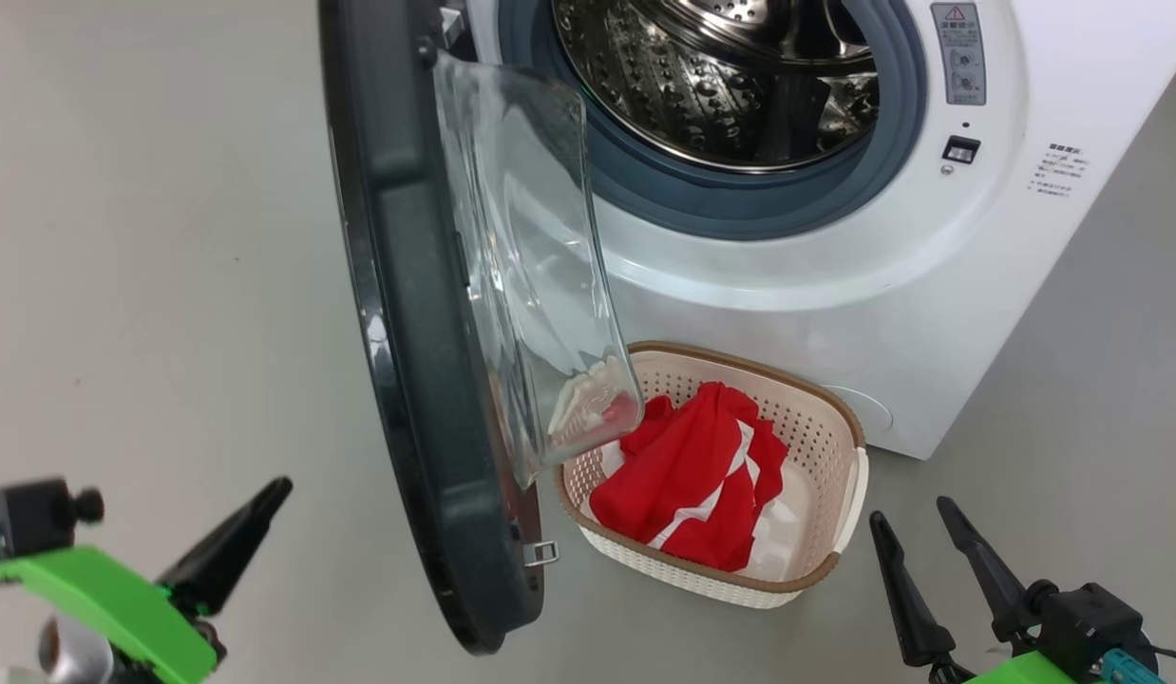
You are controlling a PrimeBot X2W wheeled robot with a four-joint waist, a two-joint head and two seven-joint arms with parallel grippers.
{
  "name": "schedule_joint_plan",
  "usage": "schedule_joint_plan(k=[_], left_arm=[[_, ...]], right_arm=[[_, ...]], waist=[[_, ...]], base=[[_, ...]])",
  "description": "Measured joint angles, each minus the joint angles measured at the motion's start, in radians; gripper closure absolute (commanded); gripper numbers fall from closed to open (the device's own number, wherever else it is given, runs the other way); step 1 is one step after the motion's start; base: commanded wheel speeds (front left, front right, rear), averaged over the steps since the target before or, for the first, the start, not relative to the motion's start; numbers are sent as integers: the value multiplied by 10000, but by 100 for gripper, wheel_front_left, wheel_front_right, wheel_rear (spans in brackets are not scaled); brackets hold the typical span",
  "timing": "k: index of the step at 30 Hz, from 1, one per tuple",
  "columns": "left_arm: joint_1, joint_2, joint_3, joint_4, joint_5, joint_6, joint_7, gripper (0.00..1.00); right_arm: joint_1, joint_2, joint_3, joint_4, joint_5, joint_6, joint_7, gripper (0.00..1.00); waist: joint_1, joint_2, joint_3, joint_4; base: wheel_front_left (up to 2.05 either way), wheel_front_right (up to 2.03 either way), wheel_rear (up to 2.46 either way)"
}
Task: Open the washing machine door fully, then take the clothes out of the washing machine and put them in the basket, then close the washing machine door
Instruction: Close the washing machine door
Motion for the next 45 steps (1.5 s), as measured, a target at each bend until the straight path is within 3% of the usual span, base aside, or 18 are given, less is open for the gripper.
schedule_joint_plan(k=[1, 2, 5, 7, 16, 23, 30, 38, 42, 45], left_arm=[[110, -79, -35, 88, -104, 0, -203, 33], [220, -159, -71, 173, -196, -2, -437, 24], [451, -257, -295, 552, -201, -2, -1060, 6], [549, -362, -466, 817, -146, -4, -1467, 0], [705, -840, -1244, 1983, 138, -6, -3166, 0], [760, -1356, -1312, 2757, 872, -6, -3597, 0], [992, -2510, 639, 2903, 3359, -8, -3607, 0], [1803, -3894, 2961, 2382, 7737, -8, -3607, 0], [2068, -4715, 4063, 1781, 9309, -10, -3607, 0], [2197, -4995, 4406, 1476, 10029, -10, -3607, 0]], right_arm=[[9, -10, 27, 23, 0, 0, 0, 0], [12, -21, 54, 29, 0, 0, 0, 0], [12, -71, 71, 69, 0, 0, 0, 0], [12, -105, 77, 71, 0, 0, 0, 0], [-32, -251, 190, 105, 0, 0, 0, 0], [-171, -286, 255, 144, 2, 0, 0, 0], [-232, -318, 268, 167, 4, 0, 0, 0], [-248, -349, 265, 173, 12, 0, 0, 0], [-251, -357, 261, 150, 13, 0, 0, 0], [-251, -359, 249, 123, 15, 0, 0, 0]], waist=[[-1, 0, -14, 24], [0, 0, -17, 45], [0, 0, 9, 92], [0, 0, 46, 118], [-1, 0, 134, 134], [0, 0, 196, 77], [0, 1, 202, 27], [0, 0, 105, -8], [0, 0, 77, -36], [0, 0, 54, -53]], base=[[0, 0, 0], [0, 0, 0], [0, 0, 0], [0, 0, 0], [0, 0, 0], [0, 0, 0], [0, 0, 0], [0, 0, 0], [0, 0, 0], [0, 0, 0]])
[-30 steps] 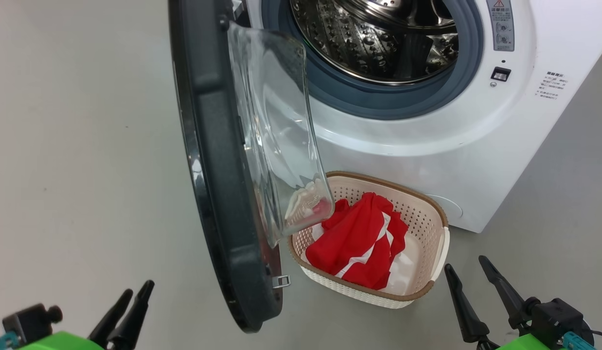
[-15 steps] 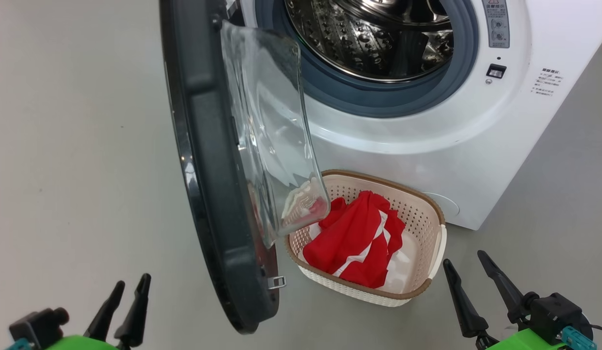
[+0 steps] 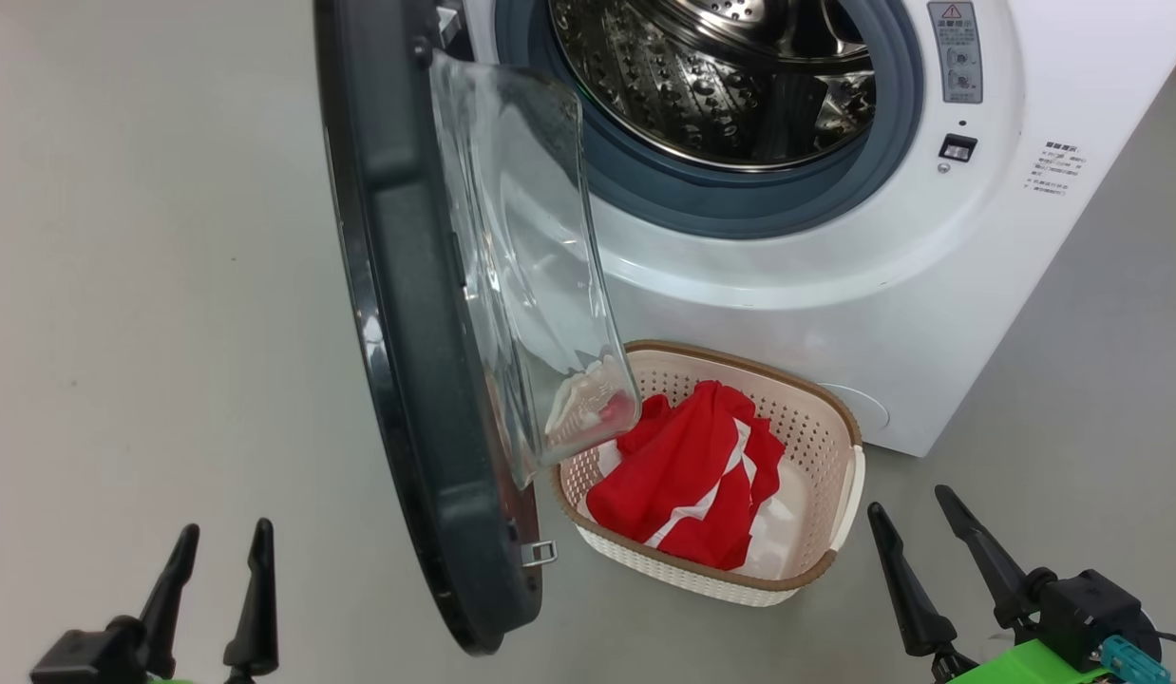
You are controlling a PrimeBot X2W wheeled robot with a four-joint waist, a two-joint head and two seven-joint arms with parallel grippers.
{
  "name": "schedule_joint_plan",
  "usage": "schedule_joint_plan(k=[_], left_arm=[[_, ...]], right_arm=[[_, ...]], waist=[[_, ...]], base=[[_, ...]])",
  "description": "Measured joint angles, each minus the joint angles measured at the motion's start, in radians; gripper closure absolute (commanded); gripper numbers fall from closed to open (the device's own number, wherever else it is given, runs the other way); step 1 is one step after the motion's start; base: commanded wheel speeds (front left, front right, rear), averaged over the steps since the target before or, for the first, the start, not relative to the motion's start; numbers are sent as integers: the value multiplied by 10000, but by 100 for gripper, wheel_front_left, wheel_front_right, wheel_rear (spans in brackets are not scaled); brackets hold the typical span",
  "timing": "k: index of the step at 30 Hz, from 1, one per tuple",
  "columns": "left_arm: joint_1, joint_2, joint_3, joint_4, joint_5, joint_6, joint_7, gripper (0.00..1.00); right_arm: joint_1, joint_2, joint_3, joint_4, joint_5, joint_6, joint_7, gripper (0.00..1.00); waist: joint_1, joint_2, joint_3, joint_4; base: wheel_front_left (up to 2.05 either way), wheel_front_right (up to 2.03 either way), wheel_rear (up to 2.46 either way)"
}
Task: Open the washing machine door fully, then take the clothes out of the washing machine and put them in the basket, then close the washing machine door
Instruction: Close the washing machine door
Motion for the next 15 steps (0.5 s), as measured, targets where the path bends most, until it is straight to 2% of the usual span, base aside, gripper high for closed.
schedule_joint_plan(k=[7, 15], left_arm=[[403, -656, 650, -775, 1812, 0, 0, 0], [672, -1016, 669, -579, 2343, 0, 0, 0]], right_arm=[[5, 4, -180, -117, 61, 0, 0, 0], [35, 54, -230, -48, 59, 0, 0, 0]], waist=[[0, 0, -60, -103], [0, 0, 19, -215]], base=[[0, 0, 0], [0, 0, 0]])
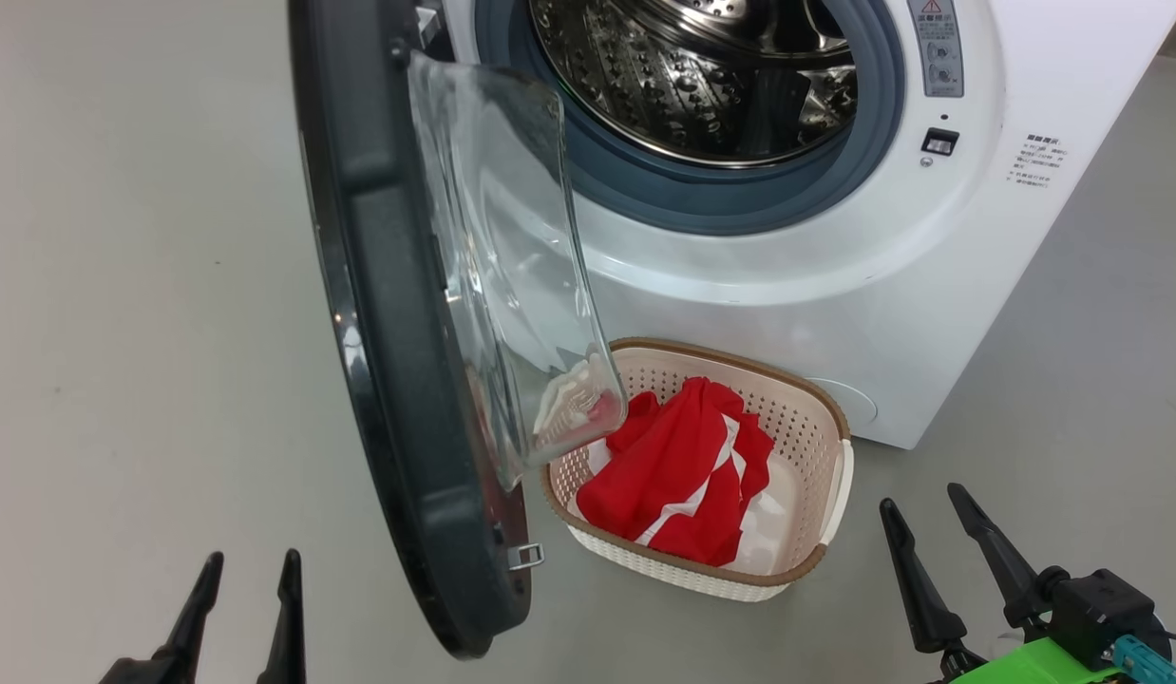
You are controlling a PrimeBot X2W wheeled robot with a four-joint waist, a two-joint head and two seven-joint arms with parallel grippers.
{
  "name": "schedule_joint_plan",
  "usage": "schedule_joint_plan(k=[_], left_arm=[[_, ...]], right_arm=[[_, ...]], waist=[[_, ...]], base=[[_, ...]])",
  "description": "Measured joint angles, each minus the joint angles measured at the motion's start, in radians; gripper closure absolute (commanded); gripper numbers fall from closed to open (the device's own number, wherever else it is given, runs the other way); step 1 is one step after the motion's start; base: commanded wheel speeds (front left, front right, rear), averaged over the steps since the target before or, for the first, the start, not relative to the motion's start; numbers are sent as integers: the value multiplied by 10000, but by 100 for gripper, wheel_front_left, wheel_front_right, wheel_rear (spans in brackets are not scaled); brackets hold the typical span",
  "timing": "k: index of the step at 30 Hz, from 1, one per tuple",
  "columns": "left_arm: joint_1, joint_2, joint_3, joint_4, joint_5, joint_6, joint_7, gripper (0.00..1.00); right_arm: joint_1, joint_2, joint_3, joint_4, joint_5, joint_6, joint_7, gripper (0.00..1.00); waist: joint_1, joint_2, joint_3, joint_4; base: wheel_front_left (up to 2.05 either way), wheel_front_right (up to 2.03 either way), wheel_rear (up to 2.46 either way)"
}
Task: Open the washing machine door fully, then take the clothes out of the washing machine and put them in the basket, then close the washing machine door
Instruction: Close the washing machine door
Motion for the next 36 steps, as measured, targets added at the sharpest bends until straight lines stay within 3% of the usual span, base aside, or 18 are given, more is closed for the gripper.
schedule_joint_plan(k=[15, 16, 17, 19, 20, 25, 36], left_arm=[[-12, -111, 171, -159, -224, 0, 0, 0], [-21, -115, 169, -194, -502, 0, 0, 5], [-28, -121, 169, -230, -836, 0, 0, 35], [-39, -123, 153, -339, -1461, 0, 0, 68], [-45, -123, 134, -405, -1699, 0, 0, 98], [-96, -23, -240, -838, -2405, 0, 0, 100], [-448, 1137, -1726, -2362, -3051, 0, -2, 100]], right_arm=[[0, 67, -67, 19, 0, 0, 0, 0], [0, 71, -73, 19, 0, 0, 0, 0], [0, 79, -79, 19, 0, 0, 0, 0], [0, 100, -88, 19, 0, 0, 0, 0], [0, 115, -90, 19, 0, 0, 0, 0], [-1, 155, -98, 19, 0, 0, 0, 0], [-34, 272, -140, 2, -4, 0, 0, 0]], waist=[[0, 0, 80, 3], [0, 0, 85, 5], [0, 0, 92, 8], [0, 0, 103, 10], [0, 0, 110, 10], [0, 0, 150, 2], [0, 0, 423, -143]], base=[[0, 0, 0], [0, 0, 0], [0, 0, 0], [0, 0, 0], [0, 0, 0], [0, 0, 0], [0, 0, 0]])
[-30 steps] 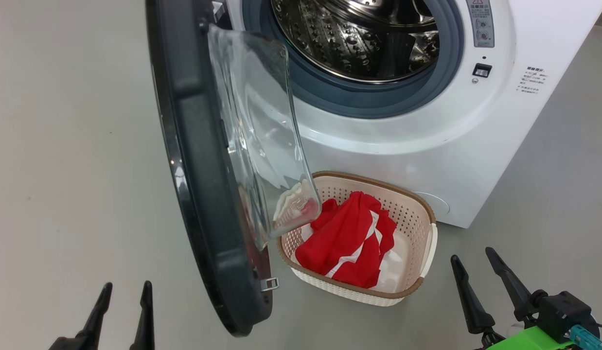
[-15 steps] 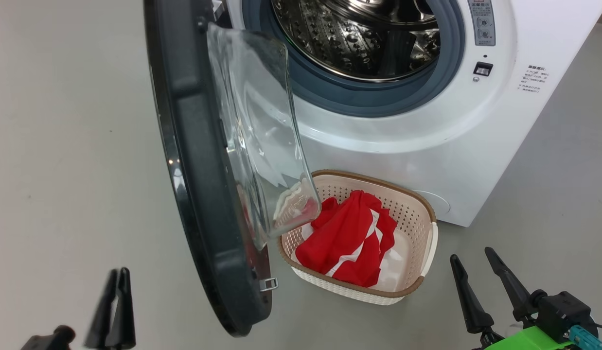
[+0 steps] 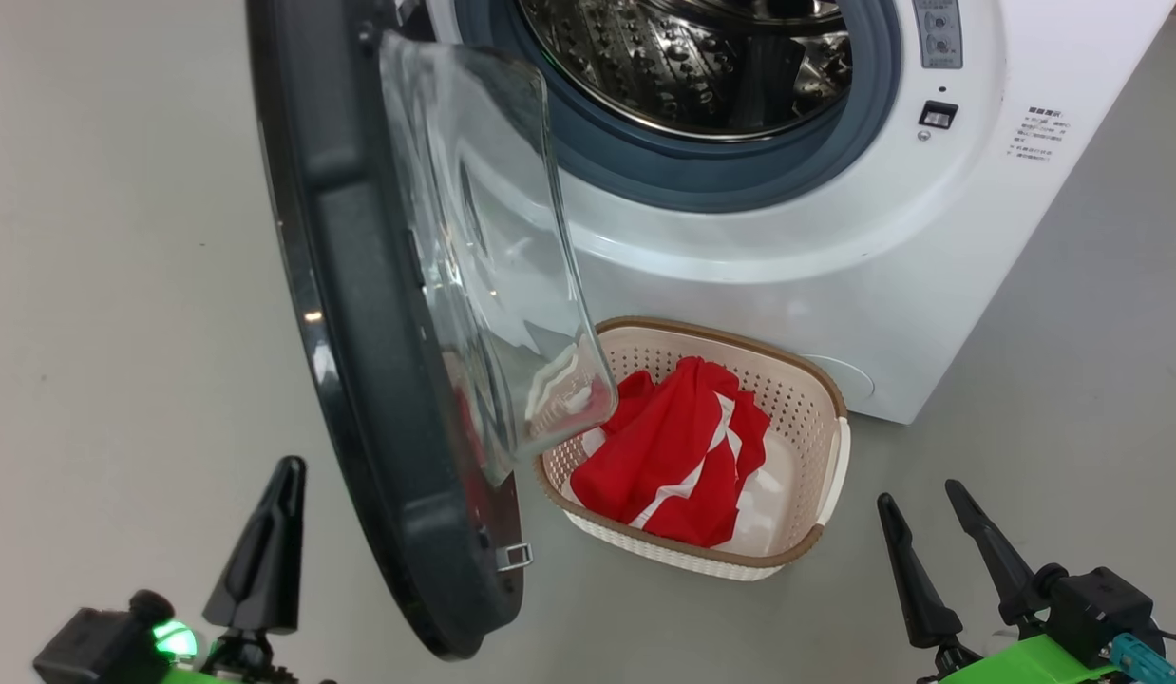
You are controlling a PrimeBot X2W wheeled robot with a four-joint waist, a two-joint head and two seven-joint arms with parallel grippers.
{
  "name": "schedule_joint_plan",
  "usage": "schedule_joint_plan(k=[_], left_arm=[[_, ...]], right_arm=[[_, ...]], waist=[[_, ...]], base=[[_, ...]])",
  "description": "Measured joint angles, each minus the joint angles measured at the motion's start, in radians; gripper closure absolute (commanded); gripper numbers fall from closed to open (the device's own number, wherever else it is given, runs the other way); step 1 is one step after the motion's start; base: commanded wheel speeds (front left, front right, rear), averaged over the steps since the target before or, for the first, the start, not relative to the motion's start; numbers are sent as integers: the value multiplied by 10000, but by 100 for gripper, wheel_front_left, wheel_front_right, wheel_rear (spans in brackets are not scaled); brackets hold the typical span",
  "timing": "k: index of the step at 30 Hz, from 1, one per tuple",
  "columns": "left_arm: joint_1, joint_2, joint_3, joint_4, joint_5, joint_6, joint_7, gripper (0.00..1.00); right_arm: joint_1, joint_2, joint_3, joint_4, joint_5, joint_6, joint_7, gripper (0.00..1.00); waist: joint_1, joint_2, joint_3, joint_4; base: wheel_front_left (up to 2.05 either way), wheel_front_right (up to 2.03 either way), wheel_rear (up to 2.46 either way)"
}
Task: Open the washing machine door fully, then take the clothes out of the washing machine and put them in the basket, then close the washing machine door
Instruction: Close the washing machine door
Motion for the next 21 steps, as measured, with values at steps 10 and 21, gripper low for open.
schedule_joint_plan(k=[10, 21], left_arm=[[-252, 366, -1024, -510, -44, 0, 0, 100], [-801, 558, -1941, -675, -19, 15, -31, 100]], right_arm=[[-215, 31, -67, -15, 0, 0, 0, 0], [-450, 77, -113, -48, 0, 0, 0, 0]], waist=[[0, -1, 252, -265], [0, 0, 554, -667]], base=[[0, 0, 0], [0, 0, 0]])
